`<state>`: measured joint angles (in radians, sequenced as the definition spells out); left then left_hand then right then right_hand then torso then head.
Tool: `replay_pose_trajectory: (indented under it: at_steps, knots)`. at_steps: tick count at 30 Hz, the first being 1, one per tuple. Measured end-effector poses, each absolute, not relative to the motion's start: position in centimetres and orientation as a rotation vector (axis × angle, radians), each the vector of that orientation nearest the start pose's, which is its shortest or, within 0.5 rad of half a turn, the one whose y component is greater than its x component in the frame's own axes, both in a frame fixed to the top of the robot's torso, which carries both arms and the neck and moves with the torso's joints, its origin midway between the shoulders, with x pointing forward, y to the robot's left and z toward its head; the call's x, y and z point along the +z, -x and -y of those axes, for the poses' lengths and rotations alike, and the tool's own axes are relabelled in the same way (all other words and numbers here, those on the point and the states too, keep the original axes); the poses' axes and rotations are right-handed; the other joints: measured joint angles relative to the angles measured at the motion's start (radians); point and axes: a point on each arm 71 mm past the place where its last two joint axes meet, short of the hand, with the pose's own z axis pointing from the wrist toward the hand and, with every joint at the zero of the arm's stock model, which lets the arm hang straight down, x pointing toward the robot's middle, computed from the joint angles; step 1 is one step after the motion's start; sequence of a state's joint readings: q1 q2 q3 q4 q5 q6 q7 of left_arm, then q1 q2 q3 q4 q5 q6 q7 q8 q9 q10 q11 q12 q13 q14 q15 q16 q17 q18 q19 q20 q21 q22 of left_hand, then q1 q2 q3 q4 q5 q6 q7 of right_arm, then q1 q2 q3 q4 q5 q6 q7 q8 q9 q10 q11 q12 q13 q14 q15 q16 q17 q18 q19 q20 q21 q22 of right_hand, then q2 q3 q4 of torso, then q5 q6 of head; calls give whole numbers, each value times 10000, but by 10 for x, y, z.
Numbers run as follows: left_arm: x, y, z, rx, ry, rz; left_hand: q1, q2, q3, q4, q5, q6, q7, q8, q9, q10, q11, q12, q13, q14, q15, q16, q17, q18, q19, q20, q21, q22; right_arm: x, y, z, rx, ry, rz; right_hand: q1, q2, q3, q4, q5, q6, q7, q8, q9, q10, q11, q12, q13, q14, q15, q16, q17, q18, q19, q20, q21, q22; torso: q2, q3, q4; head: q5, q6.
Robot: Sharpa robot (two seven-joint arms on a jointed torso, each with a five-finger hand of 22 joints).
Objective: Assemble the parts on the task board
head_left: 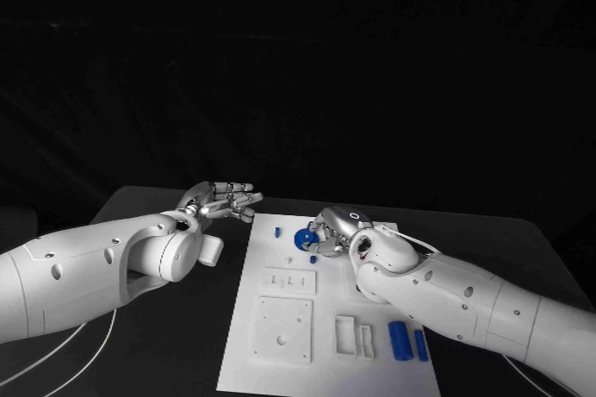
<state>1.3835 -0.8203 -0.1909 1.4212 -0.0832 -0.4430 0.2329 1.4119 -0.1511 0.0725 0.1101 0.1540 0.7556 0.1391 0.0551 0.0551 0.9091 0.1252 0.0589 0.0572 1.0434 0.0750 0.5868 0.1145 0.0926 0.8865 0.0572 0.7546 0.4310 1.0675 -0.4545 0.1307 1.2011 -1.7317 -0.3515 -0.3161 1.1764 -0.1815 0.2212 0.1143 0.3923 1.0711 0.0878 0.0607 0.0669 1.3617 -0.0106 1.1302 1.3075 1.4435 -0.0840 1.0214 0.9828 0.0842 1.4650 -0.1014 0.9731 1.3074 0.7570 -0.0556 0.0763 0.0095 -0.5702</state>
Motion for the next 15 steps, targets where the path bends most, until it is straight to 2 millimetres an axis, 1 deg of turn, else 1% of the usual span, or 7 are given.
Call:
replay_pose_trajectory:
  at_steps: [4,5,6,8,10,13,15]
  knots:
    - [-155,-524,-242,-12038,10400,-14702,0,0,0,0,0,0,0,0,0,0,0,0,0,0,0,0,0,0,0,0,0,0,-208,-527,106,5064,899,-15526,-40,-41,16,-16,2,31,0,29,-1,1,0,0,0,0,0,0,0,1,0,0,86,0,-9,5,-11,-11,22]
    - [-155,-524,-242,-12027,10404,-14696,0,0,0,0,0,0,0,0,0,0,0,0,0,0,0,0,0,0,0,0,0,0,-206,-527,108,5129,815,-15448,-40,-41,27,-27,70,22,9,29,-7,1,0,0,0,0,0,0,-3,-1,0,0,86,0,-11,5,-15,-11,30]
    - [-155,-524,-243,-12013,10410,-14690,0,0,0,0,0,-22,22,0,0,-39,-39,0,0,0,0,0,0,1,0,0,0,0,-204,-527,110,5209,703,-15333,-40,-41,27,-36,258,-46,68,29,-8,1,0,0,0,0,0,0,-12,0,0,0,86,0,-12,5,-22,-18,45]
    - [-155,-525,-243,-11998,10415,-14683,0,0,0,0,0,-37,37,0,0,-40,-40,0,0,0,0,0,0,0,0,0,0,0,-199,-527,114,5380,457,-15090,-40,-41,-45,-213,670,-245,116,29,-12,0,0,0,0,0,0,0,-34,0,0,-1,86,0,-16,6,-29,-31,72]
    - [-155,-525,-244,-11975,10423,-14673,0,0,0,0,0,-41,32,0,0,-40,-40,0,0,0,0,0,0,1,0,0,0,0,-193,-528,120,5592,142,-14790,-40,-40,-321,-357,893,-513,173,29,-22,35,35,-1,0,34,34,0,-62,0,0,0,86,0,-22,6,-33,-46,99]
    - [-155,-526,-246,-11939,10438,-14661,0,0,0,0,0,-90,-17,0,-9,-108,-39,0,0,0,0,0,0,0,0,0,0,0,-184,-528,129,5862,-272,-14406,3,3,-798,-350,919,-548,208,29,-22,35,35,-1,0,36,36,0,-82,0,-1,-1,86,0,-33,11,-41,-61,129]
    - [-155,-526,-247,-11914,10449,-14657,0,0,0,0,0,-90,-17,0,-9,-108,-38,0,0,0,0,0,0,1,0,0,0,-6,-179,-527,136,5985,-489,-14231,66,52,-888,-328,915,-548,207,29,-22,35,35,-1,0,36,36,0,-99,0,0,-1,86,0,-35,17,-54,-62,145]
